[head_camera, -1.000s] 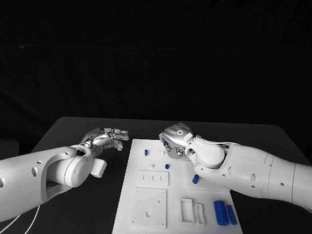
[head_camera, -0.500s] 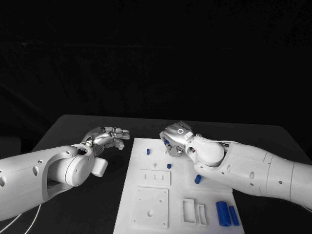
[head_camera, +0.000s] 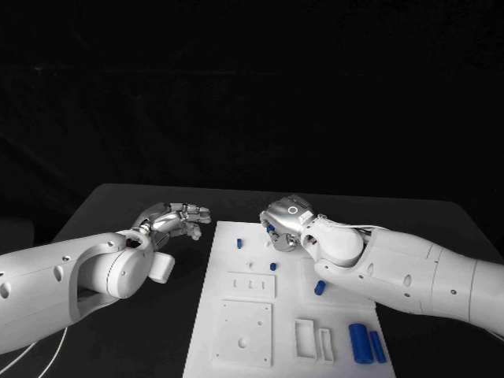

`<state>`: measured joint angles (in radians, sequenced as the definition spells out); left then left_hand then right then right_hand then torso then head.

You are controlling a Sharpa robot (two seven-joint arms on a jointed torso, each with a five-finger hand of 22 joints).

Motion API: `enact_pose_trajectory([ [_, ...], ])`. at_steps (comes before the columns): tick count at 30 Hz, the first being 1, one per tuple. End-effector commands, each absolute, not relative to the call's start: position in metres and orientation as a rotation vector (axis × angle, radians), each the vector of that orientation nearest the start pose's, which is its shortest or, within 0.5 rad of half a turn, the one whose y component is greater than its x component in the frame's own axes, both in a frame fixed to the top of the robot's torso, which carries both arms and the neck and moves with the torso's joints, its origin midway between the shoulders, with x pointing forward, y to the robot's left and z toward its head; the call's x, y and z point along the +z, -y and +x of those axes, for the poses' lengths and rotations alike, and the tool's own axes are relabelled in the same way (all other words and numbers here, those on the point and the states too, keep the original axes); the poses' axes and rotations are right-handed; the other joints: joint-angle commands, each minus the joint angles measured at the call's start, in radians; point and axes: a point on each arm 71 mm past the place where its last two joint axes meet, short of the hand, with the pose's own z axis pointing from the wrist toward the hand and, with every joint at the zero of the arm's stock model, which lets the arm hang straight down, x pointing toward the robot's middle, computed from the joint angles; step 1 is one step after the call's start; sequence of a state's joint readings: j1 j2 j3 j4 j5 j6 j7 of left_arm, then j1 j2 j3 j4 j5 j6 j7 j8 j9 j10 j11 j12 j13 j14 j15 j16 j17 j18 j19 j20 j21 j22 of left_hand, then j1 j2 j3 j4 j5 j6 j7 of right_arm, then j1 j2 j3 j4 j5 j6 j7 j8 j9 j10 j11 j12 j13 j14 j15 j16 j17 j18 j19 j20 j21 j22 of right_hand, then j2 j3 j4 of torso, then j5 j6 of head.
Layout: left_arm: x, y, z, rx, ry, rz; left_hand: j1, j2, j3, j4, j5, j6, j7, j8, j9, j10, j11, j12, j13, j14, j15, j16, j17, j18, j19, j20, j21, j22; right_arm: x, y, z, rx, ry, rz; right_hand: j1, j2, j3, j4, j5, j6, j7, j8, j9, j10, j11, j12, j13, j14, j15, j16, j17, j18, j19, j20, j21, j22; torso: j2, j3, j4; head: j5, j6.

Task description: Assemble the parts on the task board

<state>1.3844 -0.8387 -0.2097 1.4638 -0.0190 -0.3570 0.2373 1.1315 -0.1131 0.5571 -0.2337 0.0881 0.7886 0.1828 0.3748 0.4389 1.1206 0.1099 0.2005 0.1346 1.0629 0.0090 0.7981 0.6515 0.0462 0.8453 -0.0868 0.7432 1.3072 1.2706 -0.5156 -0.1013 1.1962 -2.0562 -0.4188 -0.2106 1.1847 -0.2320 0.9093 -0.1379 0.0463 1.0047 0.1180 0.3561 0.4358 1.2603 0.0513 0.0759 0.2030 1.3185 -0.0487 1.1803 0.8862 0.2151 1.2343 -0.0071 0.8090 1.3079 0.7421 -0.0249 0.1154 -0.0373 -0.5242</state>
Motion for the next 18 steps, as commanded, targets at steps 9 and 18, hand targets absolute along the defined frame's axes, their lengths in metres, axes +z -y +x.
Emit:
enact_pose_trajectory([
  [9,-0.1590,-0.2316,0.5117,-1.318,-1.540,-1.067,-0.004,-0.002,0.003,0.000,0.006,-0.005,0.001,-0.004,-0.001,-0.002,0.007,-0.006,-0.001,-0.005,0.000,-0.003,-0.002,0.026,-0.002,-0.003,-0.006,0.001,-0.1760,0.1200,0.5399,0.281,-1.347,-0.667,0.002,-0.005,0.004,0.006,0.002,0.006,0.002,0.003,0.000,0.043,0.010,0.003,-0.002,-0.004,-0.002,0.006,0.001,0.047,0.000,-0.005,0.004,0.020,0.002,-0.0011,0.0000,0.002,-0.005],
  [18,-0.1584,-0.2309,0.5120,-1.319,-1.540,-1.065,-0.004,-0.002,0.003,-0.001,0.006,-0.005,0.001,-0.004,-0.001,-0.002,0.007,-0.007,-0.001,-0.005,0.000,-0.003,-0.002,0.026,-0.002,-0.003,-0.006,0.001,-0.1762,0.1184,0.5402,0.293,-1.355,-0.661,0.000,-0.006,0.004,0.006,0.002,0.006,0.002,0.003,0.000,0.042,0.010,0.002,-0.003,-0.004,-0.002,0.006,0.001,0.047,-0.002,-0.004,0.004,0.020,0.002,-0.0022,0.0009,0.001,-0.007],
])
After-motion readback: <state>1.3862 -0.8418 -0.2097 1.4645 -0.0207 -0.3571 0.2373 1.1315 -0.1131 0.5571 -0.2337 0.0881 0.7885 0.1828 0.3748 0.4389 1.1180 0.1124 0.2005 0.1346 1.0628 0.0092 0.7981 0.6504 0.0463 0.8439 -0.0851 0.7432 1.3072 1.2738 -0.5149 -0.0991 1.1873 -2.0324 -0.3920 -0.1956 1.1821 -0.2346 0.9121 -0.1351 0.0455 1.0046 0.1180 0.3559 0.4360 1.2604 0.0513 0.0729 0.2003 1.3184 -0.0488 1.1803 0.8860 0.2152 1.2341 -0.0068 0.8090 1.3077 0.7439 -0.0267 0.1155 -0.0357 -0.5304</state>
